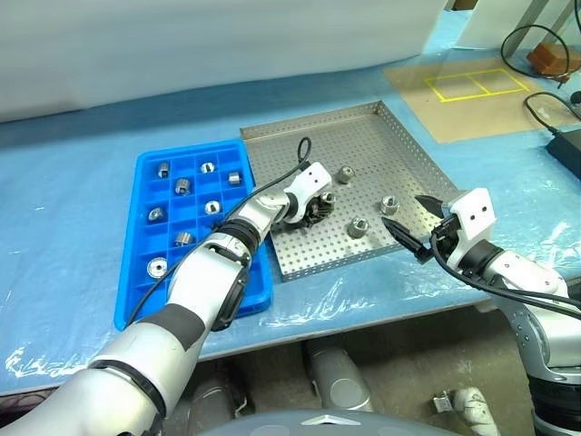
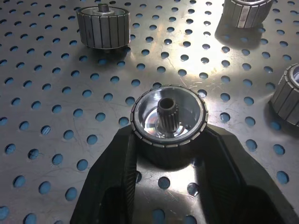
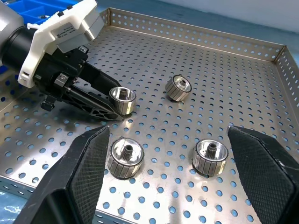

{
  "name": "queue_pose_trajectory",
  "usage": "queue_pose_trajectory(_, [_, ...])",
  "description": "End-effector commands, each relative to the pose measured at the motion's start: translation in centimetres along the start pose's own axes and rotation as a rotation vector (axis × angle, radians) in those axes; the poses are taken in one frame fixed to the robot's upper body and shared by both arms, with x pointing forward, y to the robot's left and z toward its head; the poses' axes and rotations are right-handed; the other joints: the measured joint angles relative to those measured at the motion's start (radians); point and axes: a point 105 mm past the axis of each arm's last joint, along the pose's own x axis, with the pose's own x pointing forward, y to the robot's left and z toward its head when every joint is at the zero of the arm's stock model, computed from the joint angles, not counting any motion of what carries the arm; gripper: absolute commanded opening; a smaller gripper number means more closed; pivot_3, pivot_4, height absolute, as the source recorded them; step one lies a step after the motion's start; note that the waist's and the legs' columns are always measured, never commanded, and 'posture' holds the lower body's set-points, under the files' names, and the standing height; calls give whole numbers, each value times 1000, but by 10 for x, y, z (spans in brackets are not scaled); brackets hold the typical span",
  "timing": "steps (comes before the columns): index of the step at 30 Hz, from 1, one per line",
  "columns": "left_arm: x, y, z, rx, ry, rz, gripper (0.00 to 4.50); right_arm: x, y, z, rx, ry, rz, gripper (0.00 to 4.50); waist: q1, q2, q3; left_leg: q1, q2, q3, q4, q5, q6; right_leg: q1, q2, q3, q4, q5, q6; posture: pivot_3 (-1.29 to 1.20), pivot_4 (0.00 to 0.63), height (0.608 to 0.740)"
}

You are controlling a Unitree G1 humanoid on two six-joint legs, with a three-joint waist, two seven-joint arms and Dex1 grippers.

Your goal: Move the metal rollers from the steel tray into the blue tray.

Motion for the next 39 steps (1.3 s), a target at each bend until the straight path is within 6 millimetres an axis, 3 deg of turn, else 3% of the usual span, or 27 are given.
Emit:
queue_pose_trajectory(1, [-7,9,9,-27,-61,12,1727,2,-1,11,-31,-39,6,4125,0,0,0,0,0,0,0,0,0,0,0,0,0,0,0,-661,150,740])
queue_pose_trajectory(6, [-26,31,34,-11,-183,41,1727,9,6,23,-29,-78,65,4125,1,0,0,-2,0,0,0,0,0,-2,0,0,0,0,0,-635,150,740])
queue_pose_trajectory(8, [-38,49,41,-2,-200,112,1727,11,19,28,-24,-80,157,4125,4,0,0,-2,0,0,-1,0,0,-2,0,0,0,0,0,-614,150,740])
queue_pose_trajectory(11, [-56,57,51,-8,-271,85,1727,13,38,34,-23,-77,294,4125,9,0,1,-3,1,0,-1,0,0,-3,0,-1,1,0,0,-571,150,740])
queue_pose_trajectory(17, [-131,46,69,35,-478,-43,1727,41,65,54,-63,-121,534,4125,30,-1,2,-2,2,0,-1,0,0,-5,0,-1,7,0,-1,-399,150,740])
queue_pose_trajectory(20, [-164,30,57,62,-442,-99,1727,58,74,64,-81,-155,622,4125,61,-1,2,-1,5,-1,-1,3,-1,-6,1,-1,12,0,-2,-325,150,740])
queue_pose_trajectory(25, [-192,35,39,43,-375,25,1727,75,101,67,-91,-165,808,4125,163,0,3,3,7,1,-1,8,-10,-8,1,-1,24,-4,-8,-190,150,740])
queue_pose_trajectory(33, [-210,17,-1,19,-255,78,1727,93,119,65,-127,-175,923,4125,319,1,3,5,12,4,-5,13,-19,-12,3,1,30,-5,-12,-89,150,740])
queue_pose_trajectory(39, [-213,-2,-27,4,-178,27,1727,96,121,63,-125,-174,936,4125,356,1,3,7,13,6,-7,12,-24,-12,3,2,31,-6,-12,-81,150,740])
